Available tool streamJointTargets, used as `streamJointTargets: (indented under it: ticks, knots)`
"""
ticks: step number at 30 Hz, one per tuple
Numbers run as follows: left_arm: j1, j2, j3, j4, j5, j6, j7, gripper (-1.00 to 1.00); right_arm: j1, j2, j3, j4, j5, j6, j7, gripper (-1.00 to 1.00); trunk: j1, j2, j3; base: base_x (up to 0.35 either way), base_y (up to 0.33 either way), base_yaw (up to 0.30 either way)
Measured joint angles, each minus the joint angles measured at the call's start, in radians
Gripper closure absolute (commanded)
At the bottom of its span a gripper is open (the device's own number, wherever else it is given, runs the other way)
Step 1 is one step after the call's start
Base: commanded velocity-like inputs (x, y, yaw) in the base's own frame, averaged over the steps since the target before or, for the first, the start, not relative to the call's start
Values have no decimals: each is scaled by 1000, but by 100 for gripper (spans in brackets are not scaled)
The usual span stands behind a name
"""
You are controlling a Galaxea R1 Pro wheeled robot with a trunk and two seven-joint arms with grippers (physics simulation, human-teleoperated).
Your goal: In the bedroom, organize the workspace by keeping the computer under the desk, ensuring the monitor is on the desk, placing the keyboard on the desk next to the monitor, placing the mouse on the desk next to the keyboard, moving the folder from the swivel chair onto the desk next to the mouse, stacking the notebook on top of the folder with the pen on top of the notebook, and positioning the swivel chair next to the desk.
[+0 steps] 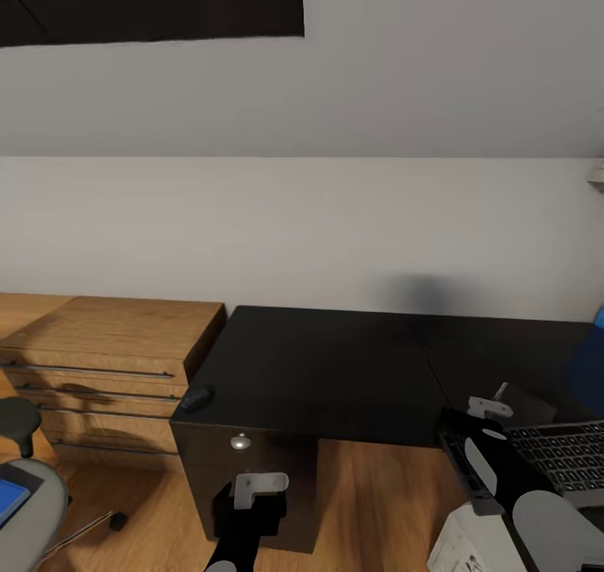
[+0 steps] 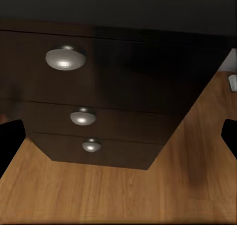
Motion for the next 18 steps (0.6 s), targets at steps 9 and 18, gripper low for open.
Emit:
streamJointTargets:
  ticks: [9, 18]
  knots:
    - [0, 0, 1, 0, 0, 0, 0, -100, 0, 0, 0, 0, 0, -1, 0, -100, 0, 0, 0, -56, 0, 0]
    - [0, 0, 1, 0, 0, 0, 0, -100, 0, 0, -1, 0, 0, -1, 1, -100, 0, 0, 0, -52, 0, 0]
